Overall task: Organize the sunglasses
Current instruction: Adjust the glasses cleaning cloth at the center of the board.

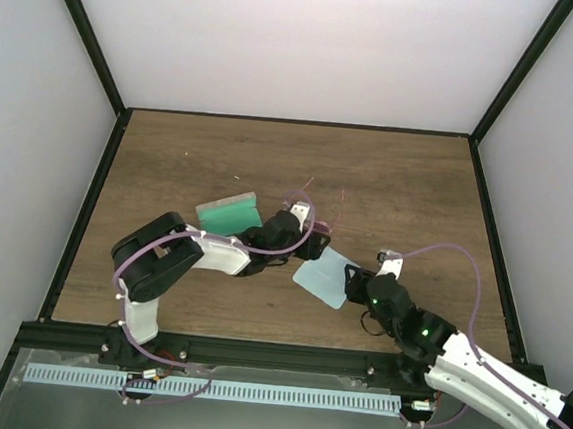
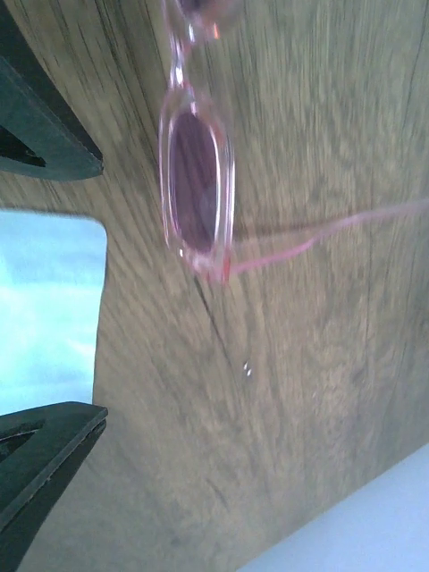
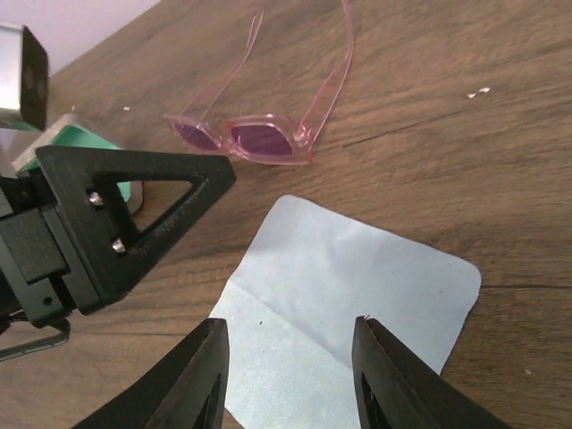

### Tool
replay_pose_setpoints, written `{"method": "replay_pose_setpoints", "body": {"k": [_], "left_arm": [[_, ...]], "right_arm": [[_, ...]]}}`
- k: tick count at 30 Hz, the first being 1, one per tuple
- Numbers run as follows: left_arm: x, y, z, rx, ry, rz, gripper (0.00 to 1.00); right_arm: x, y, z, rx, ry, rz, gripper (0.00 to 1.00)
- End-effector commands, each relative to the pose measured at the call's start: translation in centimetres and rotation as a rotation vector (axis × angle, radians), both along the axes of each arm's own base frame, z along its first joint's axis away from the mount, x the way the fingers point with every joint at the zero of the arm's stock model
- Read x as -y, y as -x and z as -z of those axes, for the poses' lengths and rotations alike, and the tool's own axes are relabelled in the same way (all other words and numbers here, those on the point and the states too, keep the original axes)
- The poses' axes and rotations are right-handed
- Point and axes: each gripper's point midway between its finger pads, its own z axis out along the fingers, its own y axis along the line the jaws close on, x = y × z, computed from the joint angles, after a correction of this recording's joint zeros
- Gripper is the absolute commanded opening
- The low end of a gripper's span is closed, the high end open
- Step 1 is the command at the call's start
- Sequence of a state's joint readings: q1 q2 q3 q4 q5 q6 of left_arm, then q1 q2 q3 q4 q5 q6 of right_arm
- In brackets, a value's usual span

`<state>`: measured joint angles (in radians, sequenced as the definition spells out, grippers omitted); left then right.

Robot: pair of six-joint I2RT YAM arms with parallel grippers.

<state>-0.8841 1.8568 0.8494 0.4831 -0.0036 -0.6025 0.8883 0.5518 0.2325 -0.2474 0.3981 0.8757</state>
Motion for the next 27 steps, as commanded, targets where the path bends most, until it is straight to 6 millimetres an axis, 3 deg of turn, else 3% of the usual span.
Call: {"method": "replay_pose_setpoints", "body": {"k": [1, 8, 12, 17, 27], "left_arm": [[3.0, 1.1, 0.6, -0.06, 0.056, 0.114, 0.7], [5.9, 2.1, 1.7, -0.126, 0.118, 0.237, 0.69], [5.6, 1.6, 2.6, -0.126, 0.091, 0.214, 0.7], [4.2, 0.6, 4.0, -0.155, 0.053, 0.163, 0.7], [-1.0, 0.0, 6.5, -0.179, -0.069, -0.02, 0.74]], "right_arm": [[1.6, -0.3, -0.9, 0.043, 0.002, 0.068, 0.4], [1.6, -0.5, -0.2, 0.015, 0.048, 0.073, 0.43], [1.6, -0.5, 0.0, 0.011, 0.052, 0.073, 0.43], [1.5, -0.4, -0.2, 0.022, 0.035, 0.061, 0.44], [1.0, -0.4, 1.0, -0.017, 0.068, 0.05, 0.44]]}}
